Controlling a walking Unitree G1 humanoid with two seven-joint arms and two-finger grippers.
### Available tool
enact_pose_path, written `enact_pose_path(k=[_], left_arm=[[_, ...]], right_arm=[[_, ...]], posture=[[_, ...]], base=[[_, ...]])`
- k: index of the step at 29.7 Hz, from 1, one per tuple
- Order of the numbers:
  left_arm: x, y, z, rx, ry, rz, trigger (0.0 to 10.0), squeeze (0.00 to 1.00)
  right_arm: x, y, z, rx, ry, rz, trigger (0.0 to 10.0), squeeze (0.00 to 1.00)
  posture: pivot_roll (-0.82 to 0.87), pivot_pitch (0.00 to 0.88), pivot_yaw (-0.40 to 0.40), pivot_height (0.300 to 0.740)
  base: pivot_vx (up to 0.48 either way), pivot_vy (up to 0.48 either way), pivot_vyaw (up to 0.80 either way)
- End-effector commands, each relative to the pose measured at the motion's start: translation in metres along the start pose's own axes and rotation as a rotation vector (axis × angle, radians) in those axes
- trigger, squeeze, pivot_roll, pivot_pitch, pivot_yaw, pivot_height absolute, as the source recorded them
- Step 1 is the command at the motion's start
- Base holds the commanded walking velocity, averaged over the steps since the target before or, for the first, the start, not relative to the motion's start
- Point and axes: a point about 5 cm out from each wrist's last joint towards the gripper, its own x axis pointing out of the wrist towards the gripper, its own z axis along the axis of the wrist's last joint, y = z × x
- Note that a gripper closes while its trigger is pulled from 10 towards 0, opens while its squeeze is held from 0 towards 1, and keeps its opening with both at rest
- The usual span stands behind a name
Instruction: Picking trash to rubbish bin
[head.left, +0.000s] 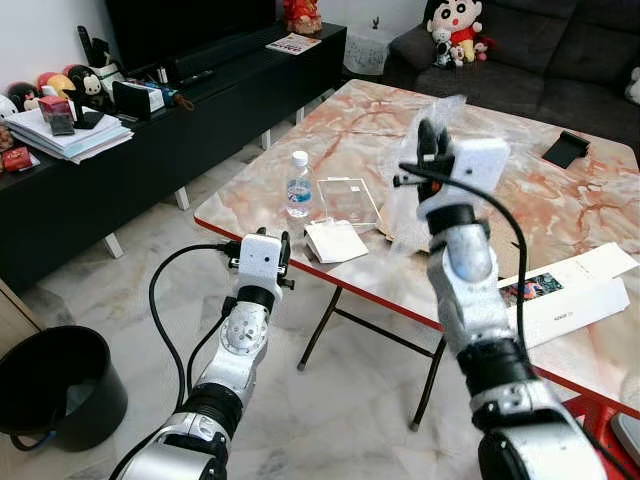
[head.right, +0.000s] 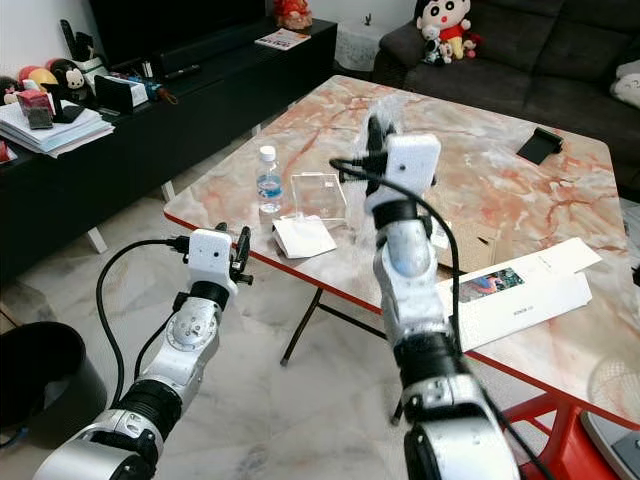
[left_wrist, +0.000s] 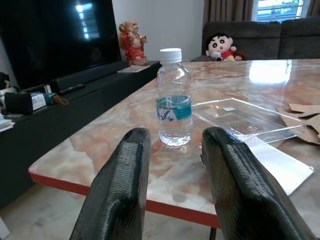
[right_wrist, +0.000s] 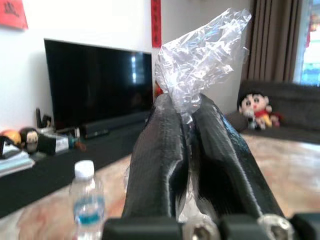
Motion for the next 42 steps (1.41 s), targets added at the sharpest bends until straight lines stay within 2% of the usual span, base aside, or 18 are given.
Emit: enact_pose_path(k=[1,6,10,15,22,42], left_arm=[[0.006,-0.002,0.010,0.014,-0.046,-0.015,10.0,0.00],[0.009,0.002,0.016,0.014,-0.079,0.001,10.0,0.00],[0.010,0.002,0.019,0.016,-0.095,0.005,10.0,0.00],[0.011,0.001,0.024,0.036,-0.121,-0.010,10.0,0.00],[0.011,-0.001,0.024,0.032,-0.122,-0.006,10.0,0.00],[0.008,-0.006,0.023,0.024,-0.120,-0.028,10.0,0.00]], right_arm=[[0.001,-0.005,0.004,0.010,-0.026,-0.012,10.0,0.00],[-0.008,-0.010,-0.008,0.024,0.015,-0.034,10.0,0.00],[-0.009,-0.007,-0.004,0.045,-0.018,-0.020,10.0,0.00],[-0.012,-0.007,-0.009,0.044,0.001,-0.029,10.0,0.00],[-0.014,-0.005,-0.011,0.053,0.000,-0.021,10.0,0.00],[-0.016,-0.013,-0.013,0.102,0.013,-0.066,10.0,0.00]], posture=[[-0.11,0.000,-0.039,0.740],[-0.10,0.000,-0.031,0.740],[-0.11,0.000,-0.030,0.740],[-0.11,0.000,-0.029,0.740],[-0.11,0.000,-0.031,0.740],[-0.12,0.000,-0.027,0.740]], base=[[0.000,0.000,0.00],[0.000,0.000,0.00],[0.000,0.000,0.00],[0.000,0.000,0.00],[0.000,0.000,0.00],[-0.038,0.000,0.00]])
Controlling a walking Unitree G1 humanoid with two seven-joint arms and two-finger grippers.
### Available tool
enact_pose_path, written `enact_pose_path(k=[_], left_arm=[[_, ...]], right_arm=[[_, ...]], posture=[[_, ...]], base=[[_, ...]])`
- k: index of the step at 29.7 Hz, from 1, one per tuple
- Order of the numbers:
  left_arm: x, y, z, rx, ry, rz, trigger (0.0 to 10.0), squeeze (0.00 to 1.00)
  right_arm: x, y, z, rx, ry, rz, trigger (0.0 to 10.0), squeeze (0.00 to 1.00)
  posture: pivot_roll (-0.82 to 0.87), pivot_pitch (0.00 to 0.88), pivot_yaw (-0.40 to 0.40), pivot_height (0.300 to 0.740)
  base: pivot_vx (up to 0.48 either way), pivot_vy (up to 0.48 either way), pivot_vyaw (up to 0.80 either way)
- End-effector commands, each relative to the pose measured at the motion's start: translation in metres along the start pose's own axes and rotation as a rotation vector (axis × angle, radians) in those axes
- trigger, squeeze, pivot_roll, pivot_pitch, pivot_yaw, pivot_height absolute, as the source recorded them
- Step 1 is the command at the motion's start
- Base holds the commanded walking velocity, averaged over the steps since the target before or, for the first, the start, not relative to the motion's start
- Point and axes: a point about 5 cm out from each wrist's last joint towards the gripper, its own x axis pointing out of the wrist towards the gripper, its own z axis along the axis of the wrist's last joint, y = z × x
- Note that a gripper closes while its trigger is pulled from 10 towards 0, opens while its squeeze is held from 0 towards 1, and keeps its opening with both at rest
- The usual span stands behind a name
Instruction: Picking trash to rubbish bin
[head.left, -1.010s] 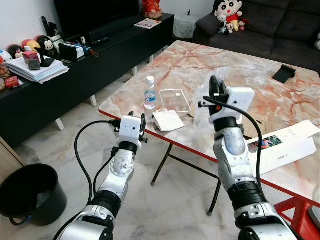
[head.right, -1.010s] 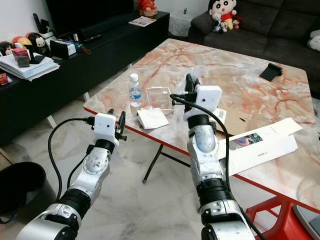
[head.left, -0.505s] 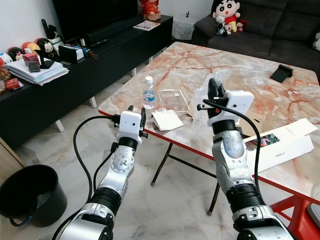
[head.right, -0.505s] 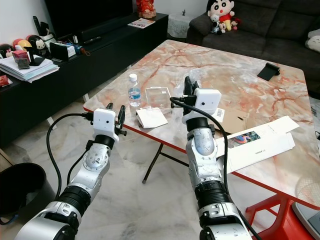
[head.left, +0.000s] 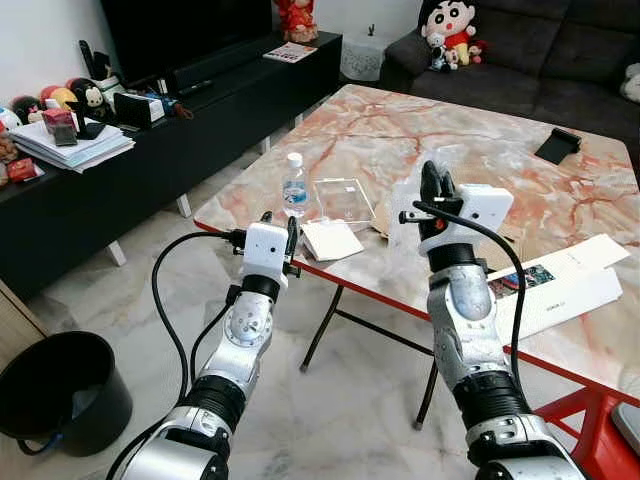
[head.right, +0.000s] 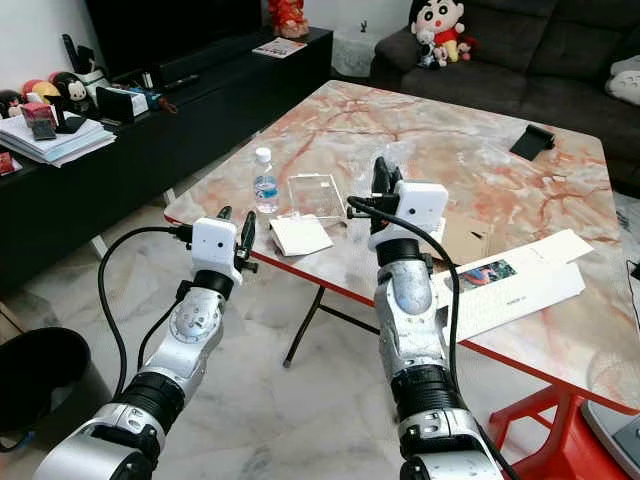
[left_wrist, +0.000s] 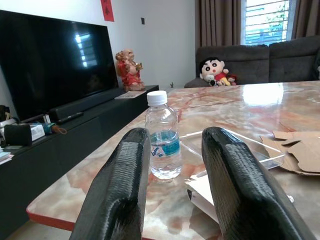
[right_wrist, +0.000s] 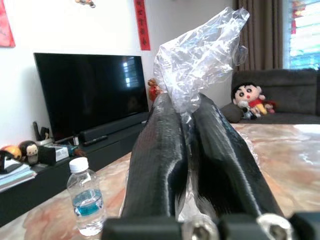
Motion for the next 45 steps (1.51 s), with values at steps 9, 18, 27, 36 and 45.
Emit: enact_pose_path(k=[9,18,27,36,45], left_arm=[[0.000,-0.003,0.004,0.015,-0.026,-0.020,10.0,0.00],[0.000,-0.001,0.004,0.015,-0.025,-0.012,10.0,0.00],[-0.001,0.000,0.003,0.017,-0.019,-0.007,10.0,0.00],[-0.005,0.004,-0.004,0.027,0.014,0.001,10.0,0.00],[-0.016,0.009,-0.028,0.000,0.152,0.021,10.0,0.00]], right_arm=[[0.000,-0.004,-0.001,0.064,0.016,-0.030,10.0,0.00],[0.002,-0.005,-0.001,0.066,0.015,-0.027,10.0,0.00],[-0.001,-0.008,-0.004,0.064,0.030,-0.033,10.0,0.00],[-0.008,-0.016,-0.014,0.051,0.079,-0.052,10.0,0.00],[-0.030,-0.038,-0.043,-0.006,0.232,-0.077,10.0,0.00]], posture=[[-0.11,0.000,-0.036,0.740],[-0.12,0.004,-0.041,0.740],[-0.11,0.012,-0.046,0.740],[-0.11,0.015,-0.047,0.740],[-0.11,0.013,-0.048,0.740]], base=[[-0.291,0.000,0.00],[-0.303,0.000,0.00],[-0.306,0.000,0.00],[-0.304,0.000,0.00],[-0.095,0.000,0.00]])
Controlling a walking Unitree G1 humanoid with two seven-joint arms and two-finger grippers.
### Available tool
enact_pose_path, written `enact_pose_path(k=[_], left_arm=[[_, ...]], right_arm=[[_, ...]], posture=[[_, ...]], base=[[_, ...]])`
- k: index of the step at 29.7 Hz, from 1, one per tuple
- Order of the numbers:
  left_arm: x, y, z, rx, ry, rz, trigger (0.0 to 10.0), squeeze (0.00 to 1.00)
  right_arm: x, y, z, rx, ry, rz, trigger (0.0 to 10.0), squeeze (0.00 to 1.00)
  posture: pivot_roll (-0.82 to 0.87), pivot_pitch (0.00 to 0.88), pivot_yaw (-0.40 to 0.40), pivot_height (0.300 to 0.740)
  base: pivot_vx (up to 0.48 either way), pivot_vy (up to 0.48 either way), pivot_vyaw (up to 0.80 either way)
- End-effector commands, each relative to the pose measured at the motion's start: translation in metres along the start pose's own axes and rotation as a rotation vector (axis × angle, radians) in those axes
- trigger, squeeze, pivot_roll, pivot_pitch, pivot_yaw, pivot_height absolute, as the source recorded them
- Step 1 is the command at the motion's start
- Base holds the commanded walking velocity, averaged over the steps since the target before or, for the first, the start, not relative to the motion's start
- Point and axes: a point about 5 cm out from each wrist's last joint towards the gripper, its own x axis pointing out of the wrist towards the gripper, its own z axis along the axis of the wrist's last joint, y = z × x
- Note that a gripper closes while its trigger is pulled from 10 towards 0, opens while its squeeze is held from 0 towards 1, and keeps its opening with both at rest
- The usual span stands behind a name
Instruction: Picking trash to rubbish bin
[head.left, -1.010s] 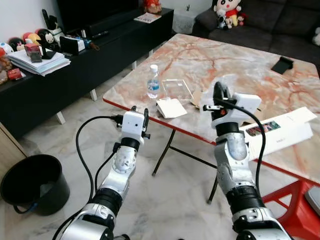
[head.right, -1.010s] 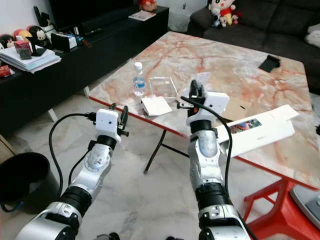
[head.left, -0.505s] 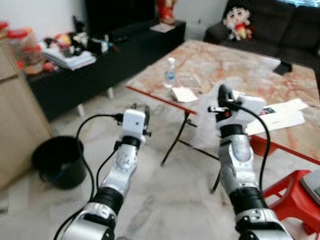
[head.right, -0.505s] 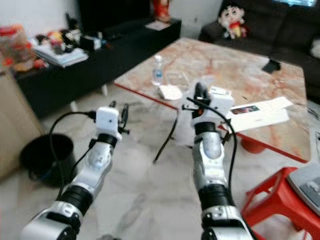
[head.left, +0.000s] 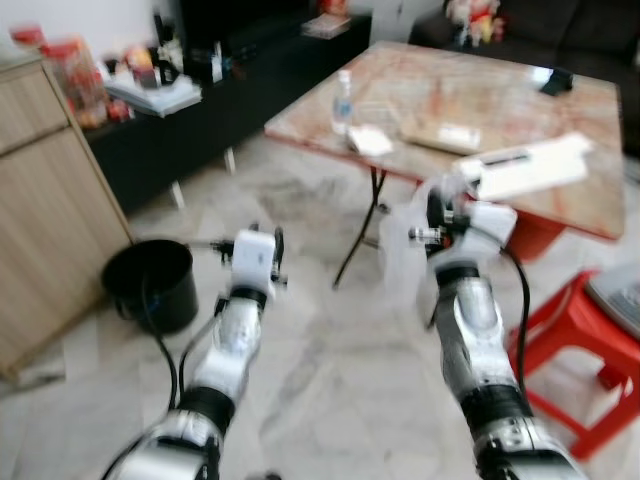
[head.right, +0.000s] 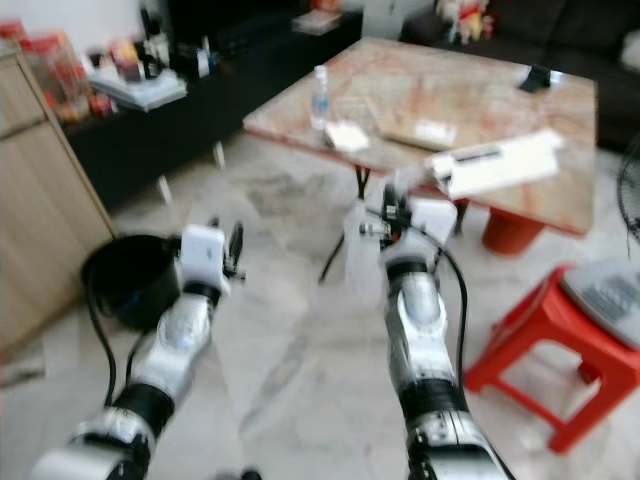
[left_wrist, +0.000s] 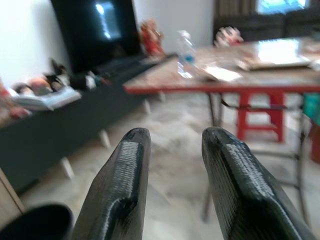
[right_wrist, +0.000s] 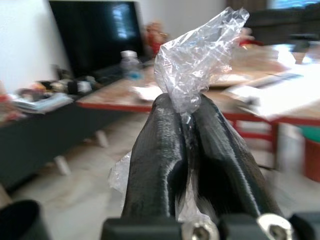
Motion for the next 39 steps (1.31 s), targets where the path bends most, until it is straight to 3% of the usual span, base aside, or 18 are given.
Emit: enact_pose_path(k=[1,4,7,12,16,20,23,25,30,39], left_arm=[[-0.001,0.002,-0.009,-0.010,0.065,-0.004,10.0,0.00],[-0.017,0.003,-0.040,-0.039,0.247,-0.022,10.0,0.00],[-0.036,0.003,-0.066,-0.063,0.412,-0.046,10.0,0.00],[-0.056,0.005,-0.087,-0.039,0.548,-0.070,10.0,0.00],[-0.064,0.006,-0.095,-0.040,0.594,-0.069,10.0,0.00],[-0.133,0.013,-0.138,-0.005,0.888,-0.088,10.0,0.00],[-0.147,0.013,-0.145,-0.034,0.948,-0.068,10.0,0.00],[-0.164,0.015,-0.152,-0.064,1.024,-0.025,10.0,0.00],[-0.168,0.015,-0.153,-0.077,1.037,-0.004,10.0,0.00],[-0.161,0.010,-0.151,-0.083,1.024,-0.022,10.0,0.00]], right_arm=[[-0.003,-0.009,-0.007,-0.017,0.045,-0.018,10.0,0.00],[-0.030,-0.042,-0.046,-0.067,0.261,-0.094,10.0,0.00],[-0.060,-0.065,-0.074,-0.095,0.450,-0.151,10.0,0.00],[-0.085,-0.082,-0.090,-0.097,0.573,-0.231,10.0,0.00],[-0.094,-0.088,-0.095,-0.084,0.609,-0.269,10.0,0.00],[-0.151,-0.104,-0.123,-0.001,0.794,-0.417,10.0,0.00],[-0.163,-0.103,-0.129,0.012,0.829,-0.424,10.0,0.00],[-0.183,-0.103,-0.137,0.028,0.903,-0.472,10.0,0.00],[-0.192,-0.102,-0.140,0.044,0.923,-0.481,10.0,0.00],[-0.197,-0.107,-0.140,0.052,0.926,-0.493,10.0,0.00]], posture=[[-0.11,0.013,-0.048,0.740],[-0.11,0.008,-0.048,0.740],[-0.10,0.005,-0.050,0.740],[-0.10,0.004,-0.049,0.740],[-0.10,0.004,-0.049,0.740],[-0.09,0.011,-0.034,0.740],[-0.09,0.010,-0.029,0.740],[-0.09,0.009,-0.030,0.740],[-0.09,0.016,-0.031,0.740],[-0.10,0.022,-0.039,0.740]], base=[[0.000,0.000,0.00],[0.000,0.000,0.00],[0.000,0.000,0.00],[0.000,0.000,0.00],[0.000,0.000,0.00],[0.000,0.000,0.00],[0.000,0.000,0.00],[0.000,0.000,0.00],[0.000,0.000,0.00],[0.000,0.000,0.00]])
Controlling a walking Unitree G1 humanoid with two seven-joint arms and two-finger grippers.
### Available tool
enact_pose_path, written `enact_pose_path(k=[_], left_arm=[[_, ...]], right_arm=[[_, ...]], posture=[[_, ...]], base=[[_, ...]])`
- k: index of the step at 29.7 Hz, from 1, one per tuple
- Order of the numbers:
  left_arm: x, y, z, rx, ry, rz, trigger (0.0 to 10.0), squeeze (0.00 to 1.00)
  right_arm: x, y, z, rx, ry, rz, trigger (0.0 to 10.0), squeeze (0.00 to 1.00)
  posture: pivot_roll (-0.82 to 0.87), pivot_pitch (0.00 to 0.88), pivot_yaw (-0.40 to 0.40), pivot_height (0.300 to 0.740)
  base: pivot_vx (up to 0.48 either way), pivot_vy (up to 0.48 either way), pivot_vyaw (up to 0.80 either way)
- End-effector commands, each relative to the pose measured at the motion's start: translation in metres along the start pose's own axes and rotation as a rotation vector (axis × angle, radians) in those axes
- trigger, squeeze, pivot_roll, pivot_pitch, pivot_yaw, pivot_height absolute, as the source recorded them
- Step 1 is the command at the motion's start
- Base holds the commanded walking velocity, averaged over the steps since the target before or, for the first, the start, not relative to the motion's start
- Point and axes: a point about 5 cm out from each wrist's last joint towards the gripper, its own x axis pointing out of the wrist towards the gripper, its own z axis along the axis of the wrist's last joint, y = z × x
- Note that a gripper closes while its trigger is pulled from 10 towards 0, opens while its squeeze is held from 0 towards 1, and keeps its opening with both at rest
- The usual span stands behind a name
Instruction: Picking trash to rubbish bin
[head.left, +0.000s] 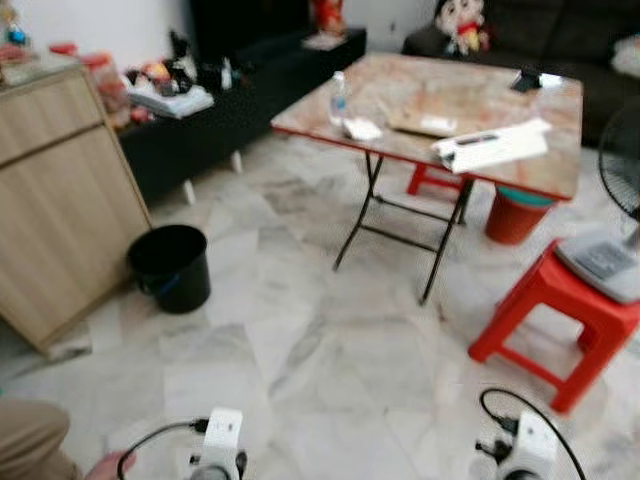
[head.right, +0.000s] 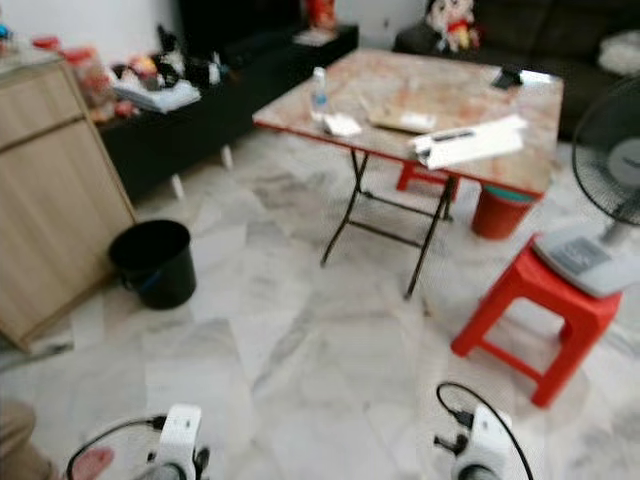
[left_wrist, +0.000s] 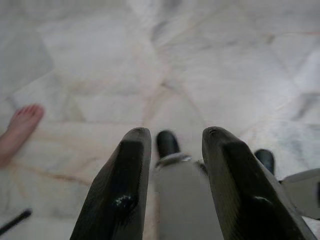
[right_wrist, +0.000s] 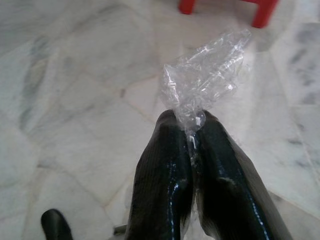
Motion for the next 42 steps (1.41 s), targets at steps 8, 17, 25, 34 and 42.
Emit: enact_pose_path(k=[8,17,25,34,42], left_arm=[[0.002,0.004,0.010,0.024,-0.028,0.019,10.0,0.00],[0.001,0.009,0.011,0.031,-0.039,0.053,10.0,0.00],[0.001,0.007,0.008,0.041,-0.028,0.057,10.0,0.00],[0.001,0.008,0.009,0.053,-0.027,0.073,10.0,0.00],[0.001,0.008,0.007,0.056,-0.023,0.077,10.0,0.00]], right_arm=[[0.002,0.001,0.008,0.021,-0.023,-0.006,10.0,0.00],[0.001,0.002,0.002,0.001,-0.006,-0.006,10.0,0.00],[0.001,-0.005,0.007,0.010,-0.022,-0.030,10.0,0.00],[0.001,-0.007,0.011,0.027,-0.047,-0.030,10.0,0.00],[0.001,-0.008,0.010,0.015,-0.037,-0.039,10.0,0.00]], posture=[[-0.12,0.027,-0.035,0.740],[-0.11,0.037,-0.038,0.740],[-0.13,0.047,-0.040,0.740],[-0.12,0.055,-0.048,0.740],[-0.12,0.051,-0.052,0.740]], base=[[0.000,0.000,0.32],[0.000,0.000,0.80],[0.000,0.000,0.78],[0.000,0.000,0.07],[0.038,0.000,0.00]])
